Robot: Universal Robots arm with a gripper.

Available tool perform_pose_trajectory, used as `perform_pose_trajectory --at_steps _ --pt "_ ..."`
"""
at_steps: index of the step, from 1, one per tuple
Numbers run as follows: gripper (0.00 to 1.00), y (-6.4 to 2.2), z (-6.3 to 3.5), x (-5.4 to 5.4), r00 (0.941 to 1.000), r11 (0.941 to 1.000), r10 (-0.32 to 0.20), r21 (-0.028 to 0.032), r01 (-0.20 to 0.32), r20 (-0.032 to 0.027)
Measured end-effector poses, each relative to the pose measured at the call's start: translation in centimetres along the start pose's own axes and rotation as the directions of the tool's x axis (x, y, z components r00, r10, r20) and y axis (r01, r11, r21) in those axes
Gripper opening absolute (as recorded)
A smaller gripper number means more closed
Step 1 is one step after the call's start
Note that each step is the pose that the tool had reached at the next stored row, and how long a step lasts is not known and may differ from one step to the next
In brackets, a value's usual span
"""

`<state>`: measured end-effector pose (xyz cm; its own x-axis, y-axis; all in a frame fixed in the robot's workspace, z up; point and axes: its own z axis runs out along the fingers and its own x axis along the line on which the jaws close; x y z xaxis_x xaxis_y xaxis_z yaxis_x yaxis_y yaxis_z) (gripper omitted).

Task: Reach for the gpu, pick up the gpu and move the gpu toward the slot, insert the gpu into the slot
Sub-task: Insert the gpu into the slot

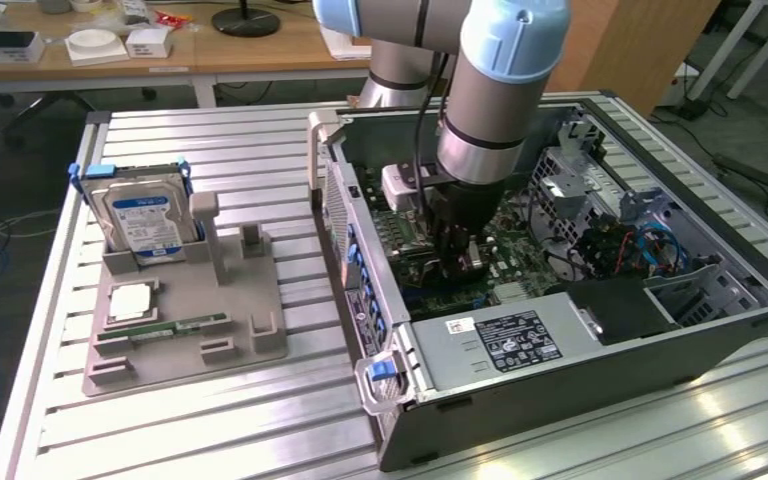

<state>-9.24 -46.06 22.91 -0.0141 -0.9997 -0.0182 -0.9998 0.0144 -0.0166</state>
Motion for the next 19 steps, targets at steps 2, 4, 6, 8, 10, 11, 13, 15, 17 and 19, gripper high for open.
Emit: perform_pose_trajectory --at_steps 2,4,6,8,10,11,13,15,17,19 --pt "0.26 0.01 0.0 0.0 1.0 1.0 0.0 -0.0004 0.0 0.0004" --pt "0.26 0.02 0.0 0.0 1.0 1.0 0.0 0.0004 0.0 0.0001" --pt "0.26 0.02 -0.08 0.0 1.0 1.0 0.0 0.0011 0.0 0.0012" --pt "0.27 0.06 -0.22 0.0 1.0 1.0 0.001 0.0017 -0.001 0.0026" --pt "0.33 0.02 -0.66 0.0 1.0 1.0 0.0 0.0016 0.0 0.001" --pt "0.33 0.01 -0.97 0.0 1.0 1.0 0.0 0.0021 0.0 0.0011" --pt "0.33 -0.01 -1.77 0.0 1.0 1.0 0.0 0.003 0.0 0.0009" --pt "0.33 -0.01 -2.57 -0.1 1.0 1.0 0.0 0.0047 0.0 0.001" --pt "0.33 -0.02 -3.06 -0.1 1.0 1.0 0.0 0.0065 0.0 0.0009" --pt "0.33 -0.02 -3.43 -0.1 1.0 1.0 0.0 0.0079 0.0 0.0011"
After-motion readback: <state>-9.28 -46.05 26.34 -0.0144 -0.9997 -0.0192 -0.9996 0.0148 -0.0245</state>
